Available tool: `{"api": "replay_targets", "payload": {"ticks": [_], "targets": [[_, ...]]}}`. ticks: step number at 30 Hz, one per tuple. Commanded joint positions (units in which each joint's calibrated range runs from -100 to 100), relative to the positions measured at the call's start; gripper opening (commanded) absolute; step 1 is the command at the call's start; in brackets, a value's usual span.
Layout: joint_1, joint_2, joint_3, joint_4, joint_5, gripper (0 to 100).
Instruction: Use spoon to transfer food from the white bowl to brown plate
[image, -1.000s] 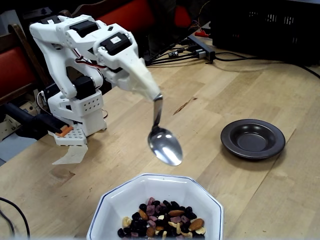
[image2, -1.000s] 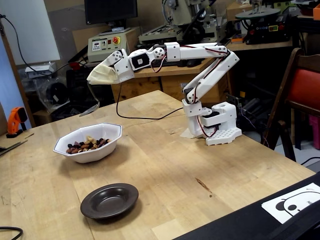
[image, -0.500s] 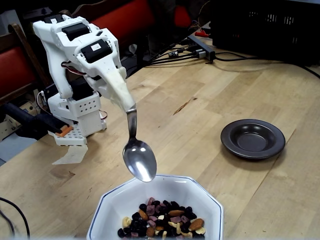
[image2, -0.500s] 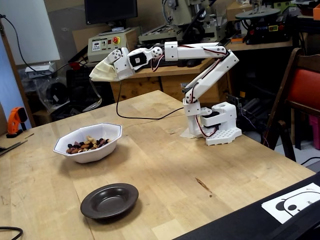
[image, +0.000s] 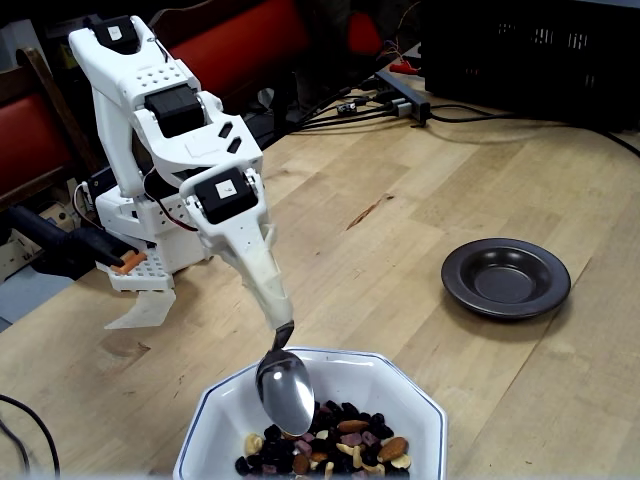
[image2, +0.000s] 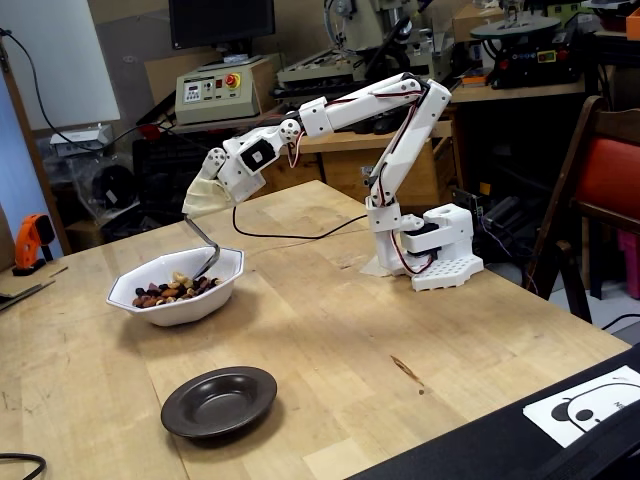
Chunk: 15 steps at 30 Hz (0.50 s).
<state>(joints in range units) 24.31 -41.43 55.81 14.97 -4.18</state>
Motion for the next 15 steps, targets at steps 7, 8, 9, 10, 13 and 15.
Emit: {"api": "replay_targets", "payload": {"ticks": [7,8,9,10,13,15], "targets": [[1.32,4.59,-4.3,-0.82,-0.1,5],[1.32,4.68,-4.3,-0.9,-0.1,5],[1.32,4.85,-4.39,-1.38,-0.15,5],[1.32,5.36,-4.39,-2.25,-0.15,5],[1.25,5.62,-4.39,-7.31,-0.2,5],[1.25,6.99,-4.3,-11.81,-0.2,5]]}}
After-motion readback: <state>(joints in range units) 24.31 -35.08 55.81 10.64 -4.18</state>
